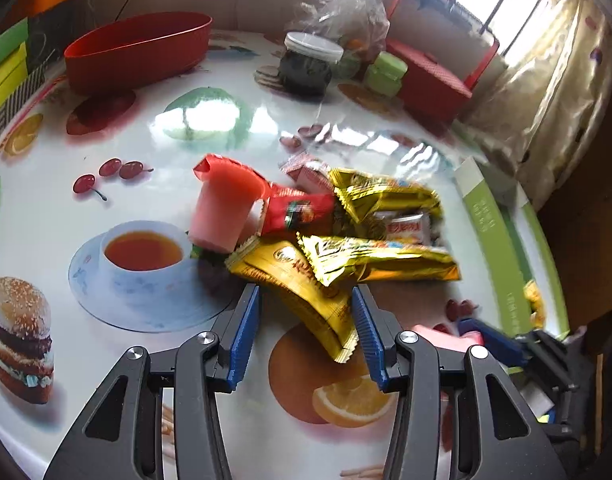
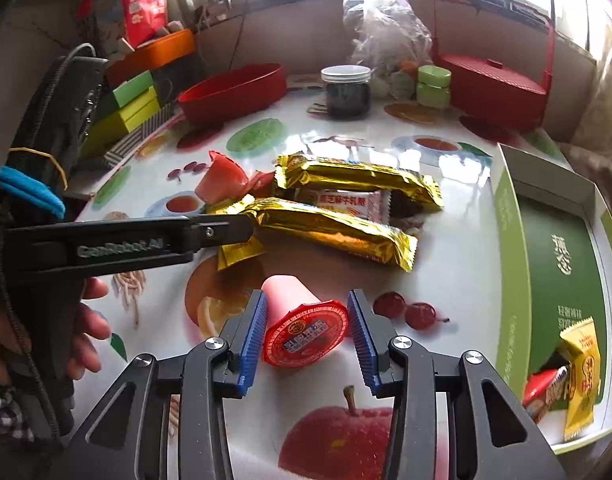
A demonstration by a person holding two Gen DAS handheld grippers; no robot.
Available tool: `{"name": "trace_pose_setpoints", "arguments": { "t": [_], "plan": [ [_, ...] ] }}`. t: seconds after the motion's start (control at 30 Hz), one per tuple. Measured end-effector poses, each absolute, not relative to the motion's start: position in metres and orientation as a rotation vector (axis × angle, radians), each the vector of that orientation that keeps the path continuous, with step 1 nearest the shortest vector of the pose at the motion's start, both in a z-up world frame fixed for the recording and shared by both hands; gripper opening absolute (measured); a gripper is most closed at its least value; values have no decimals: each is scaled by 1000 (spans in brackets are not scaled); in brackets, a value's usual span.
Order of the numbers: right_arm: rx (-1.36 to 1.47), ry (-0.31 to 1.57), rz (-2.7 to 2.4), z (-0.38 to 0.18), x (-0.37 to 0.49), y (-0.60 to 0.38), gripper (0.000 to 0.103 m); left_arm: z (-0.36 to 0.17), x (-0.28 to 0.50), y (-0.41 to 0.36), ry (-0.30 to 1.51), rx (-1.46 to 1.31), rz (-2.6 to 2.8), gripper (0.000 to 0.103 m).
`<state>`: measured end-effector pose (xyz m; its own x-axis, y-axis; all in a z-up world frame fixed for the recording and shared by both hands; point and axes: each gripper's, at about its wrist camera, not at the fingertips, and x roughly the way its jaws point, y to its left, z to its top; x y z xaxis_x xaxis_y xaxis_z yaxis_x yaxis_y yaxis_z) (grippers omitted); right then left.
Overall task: Organize snacks
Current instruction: 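Move the left tool toward a yellow peanut-candy packet while the right tool approaches a red-lidded jelly cup, then close the left tool on the yellow peanut-candy packet and lift it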
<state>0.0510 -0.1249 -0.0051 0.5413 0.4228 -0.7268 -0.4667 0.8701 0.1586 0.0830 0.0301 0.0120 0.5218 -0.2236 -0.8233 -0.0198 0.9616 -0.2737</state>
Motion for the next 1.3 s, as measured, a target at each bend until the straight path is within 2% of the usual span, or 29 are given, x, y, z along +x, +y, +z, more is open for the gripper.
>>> {"name": "trace_pose_setpoints", "arguments": {
  "t": [0.63, 1.2, 1.23, 1.27, 1.3],
  "plan": [
    [-32, 858, 538, -6, 45, -130, 41, 20, 60, 67, 1002, -225, -1, 50],
    [-27, 857, 538, -7, 43, -131, 41, 10, 87, 53, 993, -186, 44, 50],
    [-29, 856, 538, -7, 42, -131, 41, 11, 86, 54, 989, -194, 44, 46],
    [-29, 855, 538, -7, 41, -131, 41, 11, 86, 55, 988, -194, 45, 37],
    [-27, 855, 537, -7, 41, -131, 41, 11, 86, 56, 988, -196, 44, 32]
  ]
}}
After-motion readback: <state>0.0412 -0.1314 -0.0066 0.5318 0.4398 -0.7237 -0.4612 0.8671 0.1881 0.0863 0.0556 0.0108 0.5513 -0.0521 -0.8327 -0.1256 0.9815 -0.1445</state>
